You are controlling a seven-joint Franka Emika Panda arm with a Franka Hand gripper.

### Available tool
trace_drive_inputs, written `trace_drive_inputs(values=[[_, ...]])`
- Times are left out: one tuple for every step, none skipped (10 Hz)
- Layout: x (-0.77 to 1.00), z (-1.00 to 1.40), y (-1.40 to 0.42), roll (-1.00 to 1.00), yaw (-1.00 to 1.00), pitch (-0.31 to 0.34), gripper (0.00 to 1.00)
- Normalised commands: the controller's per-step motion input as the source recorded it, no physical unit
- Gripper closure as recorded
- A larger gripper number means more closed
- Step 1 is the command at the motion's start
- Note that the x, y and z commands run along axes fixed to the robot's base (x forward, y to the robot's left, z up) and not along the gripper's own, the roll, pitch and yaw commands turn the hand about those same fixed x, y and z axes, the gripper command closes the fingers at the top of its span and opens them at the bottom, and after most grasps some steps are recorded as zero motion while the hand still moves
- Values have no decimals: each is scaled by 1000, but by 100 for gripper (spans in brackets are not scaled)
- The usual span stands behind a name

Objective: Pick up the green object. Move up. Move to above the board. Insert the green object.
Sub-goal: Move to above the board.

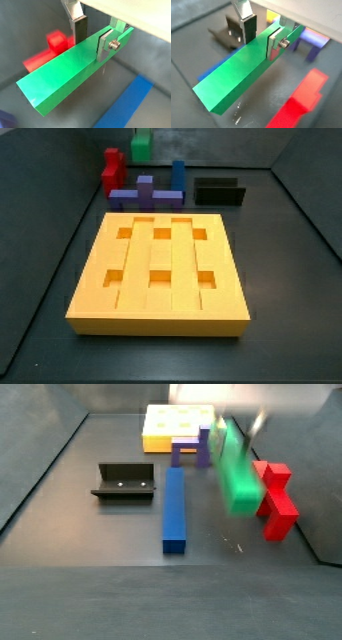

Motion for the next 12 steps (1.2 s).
trace_drive_inputs(values=[[-23, 1400, -6, 51, 4, 32, 100], [18, 1400, 0, 14, 2, 56, 100], [11, 1400, -2, -4, 2, 77, 100], [10, 783, -8, 13, 5, 63, 100], [28, 424, -3, 12, 6, 53, 100], [41, 237, 6, 7, 2, 50, 100], [281, 183, -1400, -99, -133, 336, 100], [278, 162, -1400, -80, -122, 323, 100], [294, 170, -1400, -39, -57, 275, 100], [307, 172, -1400, -67, -24, 226, 100], [314, 169, -1400, -47, -8, 201, 100], [330, 176, -1400, -1, 2, 162, 100]])
